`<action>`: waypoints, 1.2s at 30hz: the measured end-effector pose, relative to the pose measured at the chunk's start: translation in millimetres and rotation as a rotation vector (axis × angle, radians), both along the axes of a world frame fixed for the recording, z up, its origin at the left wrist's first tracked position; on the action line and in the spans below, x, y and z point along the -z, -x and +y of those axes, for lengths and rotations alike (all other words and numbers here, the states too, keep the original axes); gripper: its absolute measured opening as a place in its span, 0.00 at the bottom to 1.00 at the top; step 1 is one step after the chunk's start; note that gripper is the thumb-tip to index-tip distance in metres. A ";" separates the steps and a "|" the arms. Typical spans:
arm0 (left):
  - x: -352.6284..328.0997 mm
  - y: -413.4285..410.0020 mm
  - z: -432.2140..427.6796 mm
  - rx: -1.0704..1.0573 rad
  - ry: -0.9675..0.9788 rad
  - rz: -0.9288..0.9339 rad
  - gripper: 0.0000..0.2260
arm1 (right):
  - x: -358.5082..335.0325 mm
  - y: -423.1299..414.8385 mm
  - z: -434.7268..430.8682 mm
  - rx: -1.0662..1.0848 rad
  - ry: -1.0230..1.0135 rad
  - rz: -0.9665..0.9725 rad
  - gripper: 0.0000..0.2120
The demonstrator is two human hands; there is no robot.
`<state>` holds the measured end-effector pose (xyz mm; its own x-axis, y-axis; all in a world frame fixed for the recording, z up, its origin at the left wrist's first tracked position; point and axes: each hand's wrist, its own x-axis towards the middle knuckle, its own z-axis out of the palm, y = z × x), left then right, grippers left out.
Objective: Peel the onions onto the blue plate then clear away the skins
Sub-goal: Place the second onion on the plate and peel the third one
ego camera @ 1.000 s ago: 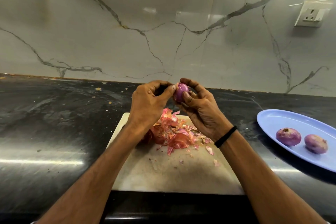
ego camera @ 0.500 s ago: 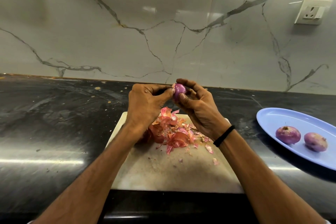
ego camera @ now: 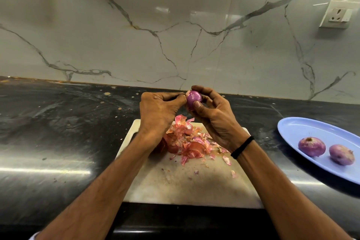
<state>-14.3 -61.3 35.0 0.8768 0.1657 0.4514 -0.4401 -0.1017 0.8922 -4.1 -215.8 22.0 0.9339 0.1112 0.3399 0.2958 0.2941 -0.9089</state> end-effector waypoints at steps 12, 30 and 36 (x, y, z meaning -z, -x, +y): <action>0.7 1.8 -4.9 0.026 -0.045 -0.044 0.11 | -1.5 -1.6 -0.5 0.039 -0.007 -0.043 0.22; 5.2 -4.5 1.2 -0.126 -0.070 -0.043 0.06 | 0.4 -0.5 -0.4 0.077 0.116 -0.120 0.20; -0.9 -5.6 2.7 -0.002 -0.032 -0.079 0.07 | 0.6 -1.4 -3.5 0.108 0.135 -0.160 0.19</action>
<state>-8.8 -58.6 35.9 0.8377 0.1517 0.5246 -0.5092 -0.1306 0.8507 -2.7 -219.4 21.4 0.8784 0.0679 0.4732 0.4622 0.1323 -0.8769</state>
